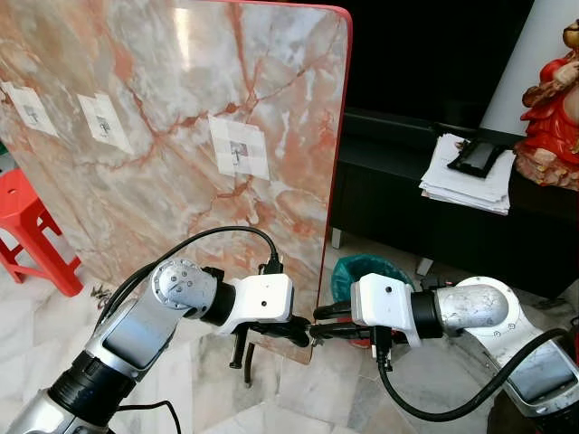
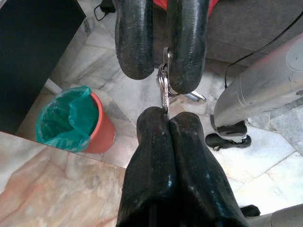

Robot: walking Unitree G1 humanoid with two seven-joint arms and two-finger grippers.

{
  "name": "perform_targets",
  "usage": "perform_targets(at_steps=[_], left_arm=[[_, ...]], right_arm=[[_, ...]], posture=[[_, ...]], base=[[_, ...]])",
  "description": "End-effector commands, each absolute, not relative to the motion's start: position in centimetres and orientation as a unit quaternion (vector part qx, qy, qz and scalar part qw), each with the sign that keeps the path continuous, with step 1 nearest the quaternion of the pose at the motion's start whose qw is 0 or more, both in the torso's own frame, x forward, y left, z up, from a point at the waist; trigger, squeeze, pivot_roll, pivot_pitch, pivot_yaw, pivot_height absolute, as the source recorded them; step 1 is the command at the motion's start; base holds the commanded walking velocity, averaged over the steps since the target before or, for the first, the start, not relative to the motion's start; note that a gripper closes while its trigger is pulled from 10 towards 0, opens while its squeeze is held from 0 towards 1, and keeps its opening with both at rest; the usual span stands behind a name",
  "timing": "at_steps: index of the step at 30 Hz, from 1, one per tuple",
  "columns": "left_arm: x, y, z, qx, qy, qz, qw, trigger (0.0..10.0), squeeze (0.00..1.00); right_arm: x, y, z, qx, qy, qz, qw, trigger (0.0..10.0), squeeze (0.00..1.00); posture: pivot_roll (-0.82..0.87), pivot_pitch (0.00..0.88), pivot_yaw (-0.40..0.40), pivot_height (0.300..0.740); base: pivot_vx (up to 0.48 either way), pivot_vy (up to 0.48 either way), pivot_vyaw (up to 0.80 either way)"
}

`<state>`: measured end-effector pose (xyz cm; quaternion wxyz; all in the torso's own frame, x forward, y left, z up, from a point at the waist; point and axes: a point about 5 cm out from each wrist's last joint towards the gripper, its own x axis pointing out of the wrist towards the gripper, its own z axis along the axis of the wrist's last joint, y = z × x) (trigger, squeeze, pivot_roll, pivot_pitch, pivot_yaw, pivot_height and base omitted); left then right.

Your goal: Hang keys on a hook

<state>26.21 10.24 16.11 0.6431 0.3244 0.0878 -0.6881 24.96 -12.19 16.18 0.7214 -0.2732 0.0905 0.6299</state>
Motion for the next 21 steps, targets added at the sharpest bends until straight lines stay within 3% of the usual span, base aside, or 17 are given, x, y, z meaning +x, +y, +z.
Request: perform_targets(at_steps=[1,16,21], left_arm=[[26.1,9.8,16.5,0.332,0.079,-0.693,0.636,10.0,0.00],[26.3,10.2,16.7,0.337,0.081,-0.686,0.640,10.0,0.00],[26.0,10.6,16.2,0.345,0.099,-0.691,0.628,10.0,0.00]], right_arm=[[25.0,-12.4,16.5,-0.276,0.086,0.628,0.723,10.0,0.00],[25.5,-14.2,14.4,-0.310,0.144,0.598,0.725,10.0,0.00],[25.6,-14.3,14.3,-0.309,0.142,0.594,0.729,10.0,0.00]], posture=[[-0.09,0.000,0.034,0.740],[-0.09,0.000,0.034,0.740],[-0.09,0.000,0.036,0.740]], base=[[0.000,0.000,0.00],[0.000,0.000,0.00],[0.000,0.000,0.00]])
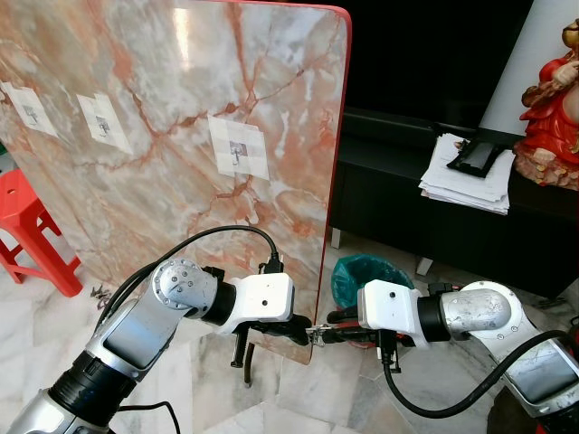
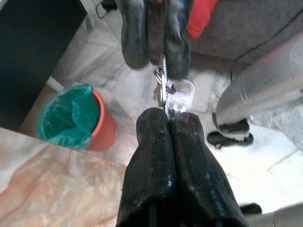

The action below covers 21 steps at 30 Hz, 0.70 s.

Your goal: Hang keys on a hook

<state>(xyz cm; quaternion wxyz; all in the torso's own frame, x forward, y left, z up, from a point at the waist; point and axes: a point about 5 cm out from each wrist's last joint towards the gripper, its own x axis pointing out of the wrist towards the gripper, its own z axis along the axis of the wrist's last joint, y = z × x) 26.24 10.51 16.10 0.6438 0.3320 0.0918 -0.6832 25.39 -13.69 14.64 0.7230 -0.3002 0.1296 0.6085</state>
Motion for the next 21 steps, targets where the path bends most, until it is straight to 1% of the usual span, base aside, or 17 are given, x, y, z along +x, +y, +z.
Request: perform_targets(at_steps=[1,4,5,8,9,11,12,13,14,15,18,20,21], left_arm=[[25.9,10.7,16.1,0.350,0.105,-0.693,0.622,10.0,0.00],[25.7,11.1,15.3,0.371,0.124,-0.689,0.610,10.0,0.00],[25.6,11.7,14.5,0.405,0.149,-0.684,0.588,10.0,0.00],[25.7,12.6,13.4,0.459,0.171,-0.670,0.558,10.0,0.00],[26.3,13.1,13.1,0.481,0.175,-0.650,0.561,10.0,0.00],[27.7,14.4,12.4,0.526,0.175,-0.600,0.578,10.0,0.00],[28.2,15.2,12.0,0.554,0.175,-0.575,0.576,10.0,0.00],[28.3,16.1,11.6,0.575,0.183,-0.564,0.563,10.0,0.00],[27.7,17.2,11.0,0.584,0.207,-0.575,0.535,10.0,0.00],[26.2,18.7,10.3,0.570,0.250,-0.605,0.497,10.0,0.00],[24.1,19.6,9.2,0.521,0.293,-0.642,0.479,10.0,0.00],[22.9,21.6,6.7,0.517,0.345,-0.638,0.454,10.0,0.00],[22.3,22.7,5.0,0.521,0.372,-0.629,0.441,10.0,0.00]], right_arm=[[25.7,-14.3,14.4,-0.309,0.139,0.591,0.732,10.0,0.00],[26.1,-14.1,15.1,-0.293,0.115,0.586,0.747,10.0,0.00],[26.5,-14.1,15.7,-0.285,0.102,0.575,0.760,10.0,0.00],[26.9,-14.3,15.7,-0.295,0.103,0.565,0.764,10.0,0.00],[27.0,-14.5,15.5,-0.299,0.106,0.561,0.764,10.0,0.00],[27.2,-14.7,15.0,-0.300,0.113,0.554,0.768,10.0,0.00],[27.2,-14.7,14.9,-0.298,0.115,0.552,0.770,10.0,0.00],[27.1,-14.6,14.7,-0.294,0.117,0.552,0.772,10.0,0.00],[27.0,-14.6,14.5,-0.289,0.118,0.554,0.772,10.0,0.00],[26.9,-14.6,14.2,-0.284,0.124,0.557,0.770,10.0,0.00],[27.0,-14.9,13.5,-0.275,0.135,0.552,0.776,10.0,0.00],[27.5,-15.4,12.2,-0.266,0.151,0.531,0.791,10.0,0.00],[27.9,-15.6,11.3,-0.257,0.160,0.513,0.803,10.0,0.00]], posture=[[-0.09,0.000,0.036,0.740],[-0.09,0.000,0.036,0.740],[-0.09,0.000,0.035,0.740],[-0.09,0.000,0.037,0.740],[-0.08,0.000,0.038,0.740],[-0.08,0.000,0.041,0.740],[-0.08,0.000,0.042,0.740],[-0.08,0.000,0.041,0.740],[-0.08,0.000,0.041,0.740],[-0.07,0.001,0.041,0.740],[-0.06,0.000,0.042,0.740],[-0.05,0.000,0.047,0.740],[-0.05,0.000,0.047,0.740]], base=[[0.000,0.000,0.00],[0.000,0.000,0.00],[0.000,0.000,0.00],[0.000,0.000,0.00],[0.000,0.000,0.00],[0.000,0.000,0.00],[0.000,0.000,0.00],[0.000,0.000,0.00],[0.000,0.000,0.00],[0.000,0.000,0.00],[0.000,0.000,0.00],[0.000,0.000,0.00],[0.000,0.000,0.00]])
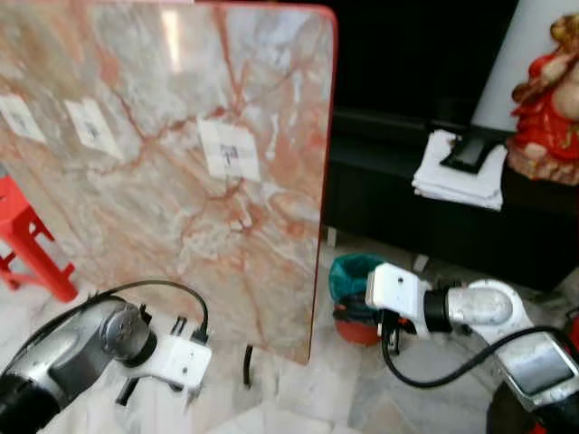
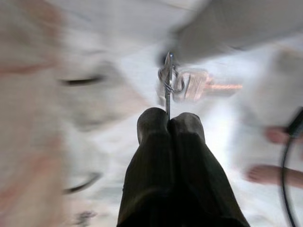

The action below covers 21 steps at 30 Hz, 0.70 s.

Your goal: Hang keys on a hook

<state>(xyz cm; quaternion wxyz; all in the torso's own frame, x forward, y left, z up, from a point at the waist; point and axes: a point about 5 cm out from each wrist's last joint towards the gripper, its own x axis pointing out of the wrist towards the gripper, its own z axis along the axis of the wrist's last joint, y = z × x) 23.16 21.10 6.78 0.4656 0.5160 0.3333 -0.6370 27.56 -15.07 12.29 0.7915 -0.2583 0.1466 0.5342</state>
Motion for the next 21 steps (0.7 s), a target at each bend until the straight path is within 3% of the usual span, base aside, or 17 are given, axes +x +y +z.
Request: perform_targets(at_steps=[1,2,3,7,8,10,11,17,21], left_arm=[[21.6,23.6,3.5,0.515,0.395,-0.622,0.437,10.0,0.00],[21.1,24.0,2.6,0.511,0.407,-0.618,0.437,10.0,0.00],[20.4,24.2,0.2,0.467,0.431,-0.593,0.494,10.0,0.00],[18.7,23.9,-4.4,0.378,0.487,-0.464,0.636,10.0,0.00],[18.7,23.9,-4.4,0.378,0.487,-0.464,0.636,10.0,0.00],[17.3,24.1,-6.2,0.326,0.527,-0.367,0.694,10.0,0.00],[16.9,24.3,-6.7,0.306,0.541,-0.330,0.710,10.0,0.00],[13.5,23.8,-8.8,0.158,0.603,-0.224,0.749,10.0,0.00],[12.0,23.4,-9.5,0.156,0.619,-0.231,0.734,10.0,0.00]], right_arm=[[28.3,-15.9,10.4,-0.248,0.173,0.492,0.817,10.0,0.00],[28.5,-16.1,9.9,-0.242,0.180,0.478,0.825,10.0,0.00],[28.8,-16.6,8.2,-0.225,0.207,0.444,0.842,10.0,0.00],[28.5,-18.3,3.5,-0.190,0.293,0.341,0.873,10.0,0.00],[28.5,-18.3,3.5,-0.190,0.293,0.341,0.873,10.0,0.00],[27.5,-19.2,0.7,-0.146,0.345,0.271,0.887,10.0,0.00],[27.1,-19.5,-0.1,-0.132,0.362,0.249,0.889,10.0,0.00],[23.6,-20.1,-4.4,-0.071,0.441,0.148,0.882,10.0,0.00],[21.4,-19.9,-6.2,-0.048,0.475,0.124,0.870,10.0,0.00]], posture=[[-0.05,0.000,0.047,0.740],[-0.05,0.000,0.047,0.740],[-0.06,0.000,0.050,0.740],[-0.06,0.000,0.041,0.740],[-0.06,0.000,0.041,0.740],[-0.05,0.000,0.038,0.740],[-0.06,0.000,0.035,0.740],[-0.06,0.001,0.025,0.740],[-0.05,0.005,0.013,0.740]], base=[[0.000,0.000,0.00],[0.000,0.000,0.00],[0.000,0.000,0.00],[0.000,0.000,0.00],[0.000,0.000,0.00],[0.000,0.000,0.00],[0.000,0.000,0.00],[0.000,0.000,0.00],[0.000,0.000,0.00]])
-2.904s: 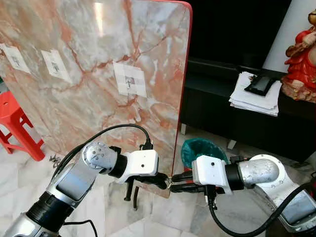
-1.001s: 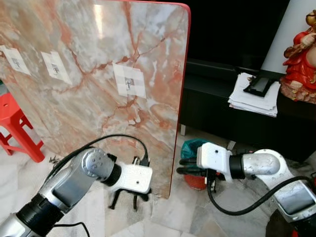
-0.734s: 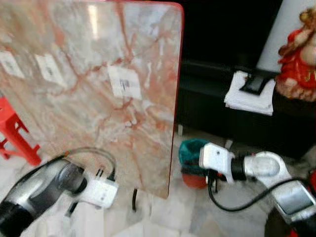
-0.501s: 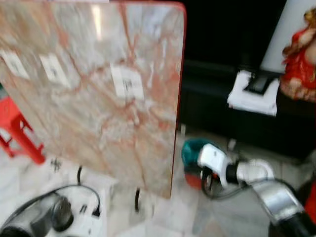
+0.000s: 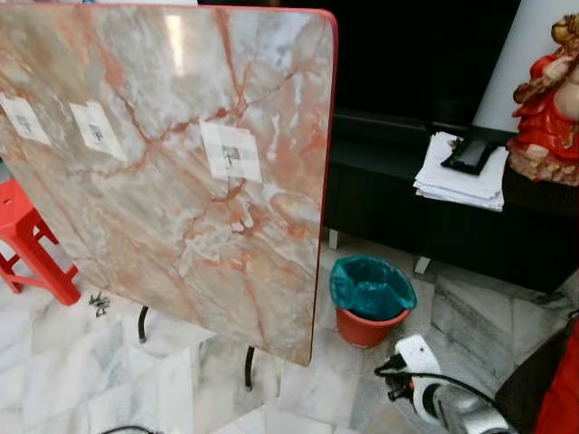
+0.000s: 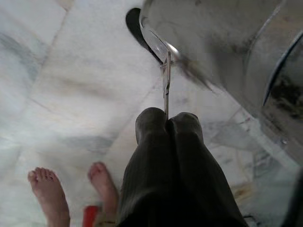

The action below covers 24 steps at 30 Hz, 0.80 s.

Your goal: Hang keys on a hook

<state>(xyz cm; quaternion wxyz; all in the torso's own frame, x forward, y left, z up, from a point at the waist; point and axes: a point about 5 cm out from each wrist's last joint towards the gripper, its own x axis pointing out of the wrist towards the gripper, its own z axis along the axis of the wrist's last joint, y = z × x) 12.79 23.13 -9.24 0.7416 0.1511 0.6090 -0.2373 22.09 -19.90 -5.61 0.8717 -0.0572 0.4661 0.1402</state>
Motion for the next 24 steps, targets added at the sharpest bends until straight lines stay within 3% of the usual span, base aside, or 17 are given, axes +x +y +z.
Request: perform_targets(at_steps=[1,4,12,19,21,23,24], left_arm=[[11.9,23.4,-9.6,0.138,0.621,-0.210,0.743,10.0,0.00],[11.8,23.8,-9.7,0.099,0.622,-0.158,0.761,10.0,0.00],[10.4,26.9,-9.1,0.135,0.629,-0.148,0.751,10.0,0.00],[11.4,25.3,-9.5,0.166,0.600,-0.144,0.769,10.0,0.00],[12.1,25.9,-9.2,0.184,0.583,-0.130,0.781,10.0,0.00],[15.4,27.8,-7.2,0.211,0.505,-0.073,0.834,10.0,0.00],[15.4,27.8,-7.2,0.211,0.505,-0.073,0.834,10.0,0.00]], right_arm=[[20.9,-19.8,-6.6,-0.048,0.485,0.119,0.865,10.0,0.00],[20.0,-19.5,-7.3,-0.037,0.500,0.103,0.859,10.0,0.00],[19.5,-18.8,-7.7,-0.007,0.504,0.090,0.859,10.0,0.00],[19.4,-18.7,-7.8,-0.017,0.497,0.089,0.863,10.0,0.00],[19.3,-18.8,-7.9,-0.018,0.495,0.085,0.864,10.0,0.00],[18.9,-19.0,-8.1,-0.018,0.492,0.065,0.868,10.0,0.00],[18.9,-19.0,-8.1,-0.018,0.492,0.065,0.868,10.0,0.00]], posture=[[-0.05,0.006,0.011,0.740],[-0.05,0.010,0.007,0.740],[-0.05,0.019,-0.003,0.740],[-0.06,0.021,-0.010,0.740],[-0.06,0.022,-0.014,0.740],[-0.06,0.023,-0.019,0.740],[-0.06,0.023,-0.019,0.740]], base=[[0.000,0.000,0.00],[0.000,0.000,0.00],[0.000,0.000,0.00],[0.000,0.000,0.00],[0.000,0.000,0.00],[0.000,0.000,0.00],[0.000,0.000,0.00]])
